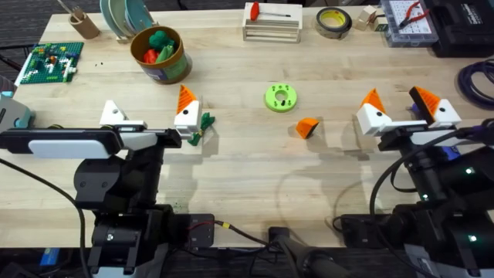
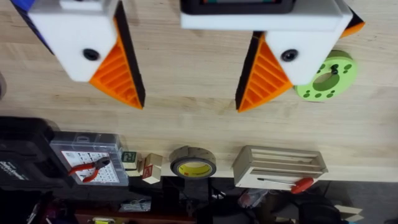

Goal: Pick up the gripper from the table and insert it into the empty holder that is missing its gripper. Then pick up a screw, insert it into the mounting hole, and use the screwdriver to tighten it. Finally, clean up the table by picking up the vegetable and placing it into the bucket.

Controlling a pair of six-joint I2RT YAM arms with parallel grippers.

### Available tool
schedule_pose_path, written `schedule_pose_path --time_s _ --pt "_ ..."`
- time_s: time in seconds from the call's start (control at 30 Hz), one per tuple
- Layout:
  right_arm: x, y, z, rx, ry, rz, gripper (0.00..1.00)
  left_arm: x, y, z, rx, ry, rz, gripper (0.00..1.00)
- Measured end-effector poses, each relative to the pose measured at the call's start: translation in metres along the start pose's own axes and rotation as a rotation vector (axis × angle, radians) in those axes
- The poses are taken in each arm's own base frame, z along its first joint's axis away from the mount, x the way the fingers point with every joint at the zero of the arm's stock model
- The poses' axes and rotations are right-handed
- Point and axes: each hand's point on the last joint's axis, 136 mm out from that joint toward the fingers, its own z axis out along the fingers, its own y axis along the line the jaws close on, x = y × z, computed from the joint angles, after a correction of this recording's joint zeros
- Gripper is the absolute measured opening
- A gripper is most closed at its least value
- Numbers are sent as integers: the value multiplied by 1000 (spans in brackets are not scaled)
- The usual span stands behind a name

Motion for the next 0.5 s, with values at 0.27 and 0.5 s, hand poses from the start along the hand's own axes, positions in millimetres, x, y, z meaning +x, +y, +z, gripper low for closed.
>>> schedule_pose_path --time_s 0.27,0.5 --pt "1 0 0 0 8 0 884 0 0 0 0 0 0 992" --pt "1 0 0 0 8 0 884 -1 0 0 0 -3 0 992"
